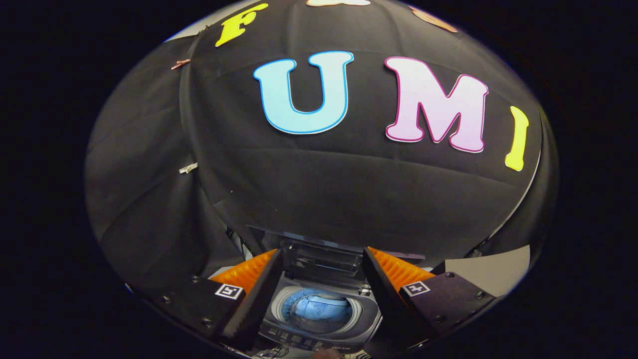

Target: Put the clothes into the washing machine and then close the washing machine lid.

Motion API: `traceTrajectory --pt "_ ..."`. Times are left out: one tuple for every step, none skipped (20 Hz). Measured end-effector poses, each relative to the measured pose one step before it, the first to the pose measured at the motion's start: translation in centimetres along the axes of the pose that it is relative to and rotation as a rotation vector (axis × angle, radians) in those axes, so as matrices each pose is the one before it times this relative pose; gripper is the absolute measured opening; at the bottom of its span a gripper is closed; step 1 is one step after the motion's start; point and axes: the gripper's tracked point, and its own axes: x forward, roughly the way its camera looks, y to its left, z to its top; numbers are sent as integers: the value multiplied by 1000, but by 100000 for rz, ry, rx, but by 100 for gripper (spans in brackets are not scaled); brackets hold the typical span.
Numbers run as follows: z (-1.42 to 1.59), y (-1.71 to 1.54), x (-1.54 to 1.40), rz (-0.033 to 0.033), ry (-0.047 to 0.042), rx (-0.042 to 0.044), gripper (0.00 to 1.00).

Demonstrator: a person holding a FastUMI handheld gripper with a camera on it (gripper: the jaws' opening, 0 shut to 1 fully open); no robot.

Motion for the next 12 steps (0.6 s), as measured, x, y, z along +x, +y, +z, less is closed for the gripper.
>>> traceTrajectory --pt "-57 -226 1122 55 632 682 100" --pt "-93 -250 1164 -208 552 1048 100" --pt "114 -443 1197 -1222 711 557 100" --pt "-109 -477 1204 -752 1120 0 100" --pt "-75 -376 1058 -862 982 27 100" --pt "-122 -329 960 -561 750 13 100" --pt "-42 -172 985 -513 498 274 100" --pt "-11 -187 1002 -630 852 211 100" --pt "-279 -189 770 -610 1400 93 99" --pt "-140 -111 642 -343 742 410 100" --pt "-20 -193 534 -296 207 40 100" --pt "-88 -155 482 -550 79 -154 100"
